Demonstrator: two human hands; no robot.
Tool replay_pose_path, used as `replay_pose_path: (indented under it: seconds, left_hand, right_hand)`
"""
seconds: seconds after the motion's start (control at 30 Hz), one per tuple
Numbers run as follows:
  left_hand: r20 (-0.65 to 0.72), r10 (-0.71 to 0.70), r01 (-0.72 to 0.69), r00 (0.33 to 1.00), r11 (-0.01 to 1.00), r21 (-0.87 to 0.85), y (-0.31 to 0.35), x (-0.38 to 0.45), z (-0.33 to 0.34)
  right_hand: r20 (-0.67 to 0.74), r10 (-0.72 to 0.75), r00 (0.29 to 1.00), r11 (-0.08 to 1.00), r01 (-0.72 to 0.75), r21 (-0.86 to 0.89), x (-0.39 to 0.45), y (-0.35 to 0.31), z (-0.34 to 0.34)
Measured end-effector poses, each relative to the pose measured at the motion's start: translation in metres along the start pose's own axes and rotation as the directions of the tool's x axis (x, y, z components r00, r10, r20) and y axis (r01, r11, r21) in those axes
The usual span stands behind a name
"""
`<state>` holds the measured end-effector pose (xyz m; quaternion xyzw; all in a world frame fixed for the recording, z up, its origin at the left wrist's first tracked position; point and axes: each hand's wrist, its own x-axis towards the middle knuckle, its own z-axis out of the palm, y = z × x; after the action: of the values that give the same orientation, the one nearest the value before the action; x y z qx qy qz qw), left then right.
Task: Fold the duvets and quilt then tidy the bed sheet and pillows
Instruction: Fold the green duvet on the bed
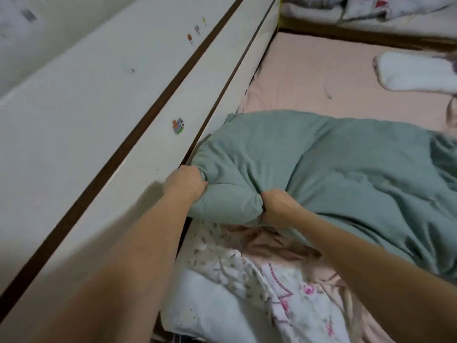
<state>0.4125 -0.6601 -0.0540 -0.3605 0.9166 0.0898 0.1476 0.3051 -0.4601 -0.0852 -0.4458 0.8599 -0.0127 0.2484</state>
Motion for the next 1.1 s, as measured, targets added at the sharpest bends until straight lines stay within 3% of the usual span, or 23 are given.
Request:
replay_pose_path:
  seconds: [0.2, 0.37, 0.43, 0.5, 0.53, 0.6, 0.67, 0.8, 0.9, 0.93, 0.97, 1.03, 1.07, 1.1]
  left_hand:
    - [0.128, -0.129, 0.106, 0.983, 0.979, 0.172, -0.058, -0.104, 0.008]
    - [0.399, -0.2, 0.115, 0.895, 0.967, 0.227, -0.097, -0.158, 0.069]
    - [0.376, -0.179, 0.111, 0.909, 0.974, 0.197, -0.103, -0.157, 0.081]
    - [0.31, -0.156, 0.127, 0.938, 0.985, 0.113, -0.098, -0.149, 0.084]
    - [0.282, -0.141, 0.122, 0.949, 0.989, 0.085, -0.093, -0.146, 0.085]
    - [0.226, -0.124, 0.114, 0.966, 0.992, 0.056, -0.081, -0.13, 0.089]
    - [0.188, -0.136, 0.141, 0.973, 0.99, -0.017, -0.073, -0.105, 0.097]
    - [0.227, -0.265, 0.333, 0.937, 0.875, -0.352, -0.056, -0.057, 0.116]
    - [0.32, -0.347, 0.472, 0.881, 0.653, -0.592, -0.037, -0.017, 0.12]
    - [0.324, -0.329, 0.461, 0.887, 0.604, -0.65, -0.032, -0.011, 0.118]
    - [0.258, -0.297, 0.393, 0.919, 0.643, -0.658, -0.023, -0.002, 0.118]
    - [-0.054, -0.095, 0.063, 0.994, 0.901, -0.429, -0.005, -0.004, 0.117]
    - [-0.267, 0.12, -0.186, 0.956, 0.954, -0.237, 0.005, -0.01, 0.12]
    - [-0.38, 0.387, -0.436, 0.84, 0.899, -0.049, 0.015, -0.018, 0.125]
  right_hand:
    - [0.258, -0.154, 0.954, 0.986, 0.132, 0.1, -0.111, -0.113, 0.03]
    - [0.637, -0.149, 0.756, 0.989, 0.108, 0.104, -0.134, -0.137, 0.121]
    - [0.537, -0.15, 0.83, 0.986, 0.084, 0.146, -0.11, -0.135, 0.129]
    - [0.267, -0.09, 0.959, 0.966, 0.018, 0.259, -0.076, -0.128, 0.122]
    - [0.134, -0.03, 0.99, 0.952, -0.012, 0.306, -0.06, -0.125, 0.115]
    - [-0.085, 0.039, 0.996, 0.938, -0.007, 0.346, -0.018, -0.118, 0.093]
    - [-0.209, 0.044, 0.977, 0.942, 0.029, 0.335, 0.019, -0.111, 0.07]
    - [-0.282, 0.007, 0.959, 0.973, 0.058, 0.222, 0.075, -0.084, 0.044]
    - [-0.19, 0.006, 0.982, 0.988, 0.024, 0.152, 0.109, -0.048, 0.034]
    - [-0.15, 0.005, 0.989, 0.99, 0.017, 0.144, 0.116, -0.037, 0.03]
    - [-0.105, 0.014, 0.994, 0.991, 0.0, 0.137, 0.128, -0.025, 0.024]
    - [-0.002, 0.025, 1.0, 0.993, -0.025, 0.114, 0.141, -0.007, 0.013]
    - [0.062, 0.025, 0.998, 0.988, -0.034, 0.149, 0.146, 0.001, 0.01]
    - [0.142, 0.049, 0.989, 0.955, -0.088, 0.284, 0.147, 0.007, 0.005]
